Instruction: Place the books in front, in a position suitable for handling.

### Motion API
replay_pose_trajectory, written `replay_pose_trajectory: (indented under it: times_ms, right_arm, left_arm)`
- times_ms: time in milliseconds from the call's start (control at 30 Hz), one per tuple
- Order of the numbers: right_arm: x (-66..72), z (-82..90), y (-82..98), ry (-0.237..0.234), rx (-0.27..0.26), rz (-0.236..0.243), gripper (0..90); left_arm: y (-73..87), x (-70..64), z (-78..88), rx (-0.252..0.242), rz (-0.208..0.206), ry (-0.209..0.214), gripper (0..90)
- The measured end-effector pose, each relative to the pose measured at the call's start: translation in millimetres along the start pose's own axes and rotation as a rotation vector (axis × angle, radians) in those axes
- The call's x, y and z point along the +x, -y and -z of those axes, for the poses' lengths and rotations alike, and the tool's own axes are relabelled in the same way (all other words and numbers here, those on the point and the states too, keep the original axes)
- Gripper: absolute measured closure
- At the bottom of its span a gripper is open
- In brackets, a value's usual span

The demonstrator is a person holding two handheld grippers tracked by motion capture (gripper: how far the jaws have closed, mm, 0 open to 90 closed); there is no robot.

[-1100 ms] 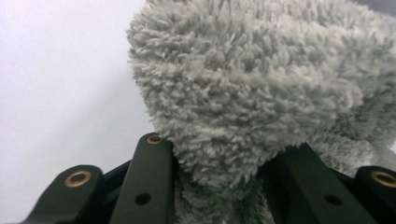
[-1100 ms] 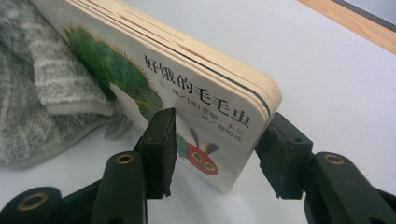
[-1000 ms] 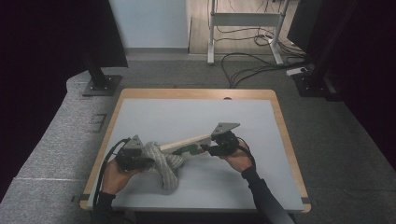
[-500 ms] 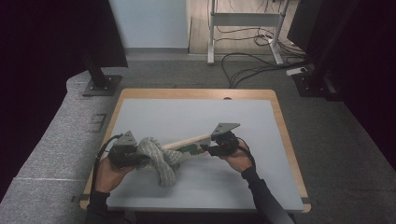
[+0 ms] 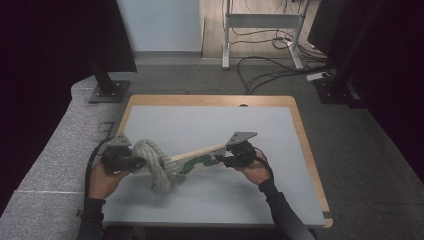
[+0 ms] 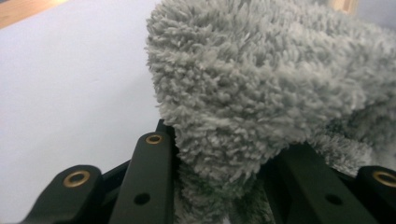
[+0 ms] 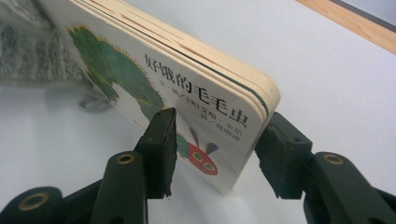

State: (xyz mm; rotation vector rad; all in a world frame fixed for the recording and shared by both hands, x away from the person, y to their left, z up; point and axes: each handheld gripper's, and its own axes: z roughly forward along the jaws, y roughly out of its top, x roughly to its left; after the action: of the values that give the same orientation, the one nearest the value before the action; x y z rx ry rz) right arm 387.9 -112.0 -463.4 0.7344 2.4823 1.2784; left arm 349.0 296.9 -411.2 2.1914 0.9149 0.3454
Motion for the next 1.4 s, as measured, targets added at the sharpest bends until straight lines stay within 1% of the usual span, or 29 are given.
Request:
replay_pose_trajectory:
  times_ms: [133, 233, 367, 500, 600, 800, 967, 1133, 1233, 1333, 1400]
  right_arm:
    - [-0.2, -0.3, -0.3, 0.001, 0.001, 0.001, 48.6]
    - [-0.1, -0.3, -0.6, 0.001, 0.003, 0.002, 48.6]
    - [0.1, 0.0, -0.6, 0.0, 0.004, 0.002, 48.7]
    - [-0.2, 0.1, -0.4, -0.001, 0.003, 0.002, 48.8]
    - [-0.2, 0.0, -0.3, 0.0, 0.002, 0.002, 48.8]
    - [0.0, 0.7, 0.4, -0.004, 0.0, 0.0, 48.8]
    - [0.2, 1.2, 1.3, -0.005, -0.004, 0.001, 49.0]
    - [0.5, 1.7, 1.8, -0.006, -0.005, -0.002, 49.1]
    - [0.5, 1.7, 2.0, -0.007, -0.006, -0.003, 49.1]
    - [0.6, 1.6, 1.7, -0.005, -0.005, -0.004, 49.1]
    - [0.6, 1.3, 1.4, -0.003, -0.004, -0.003, 49.0]
  left_arm:
    - [-5.7, 10.2, 5.4, 0.011, 0.012, -0.033, 69.8]
    - [-11.0, 16.7, 7.8, 0.02, 0.009, -0.057, 69.8]
    - [-18.9, 25.2, 11.4, 0.007, 0.033, -0.086, 69.9]
    - [-23.6, 30.6, 8.7, -0.002, 0.049, -0.099, 69.9]
    - [-24.2, 32.8, -0.7, 0.007, 0.06, -0.107, 69.7]
    - [-18.7, 36.1, -26.3, 0.036, 0.085, -0.094, 69.2]
    - [-8.9, 36.6, -51.4, 0.08, 0.092, -0.083, 67.8]
    - [3.3, 38.8, -74.0, 0.117, 0.108, -0.066, 66.2]
    - [10.8, 40.3, -86.7, 0.142, 0.126, -0.052, 64.6]
    - [15.6, 42.5, -92.5, 0.152, 0.136, -0.052, 62.0]
    - [16.2, 43.9, -91.0, 0.145, 0.146, -0.057, 57.7]
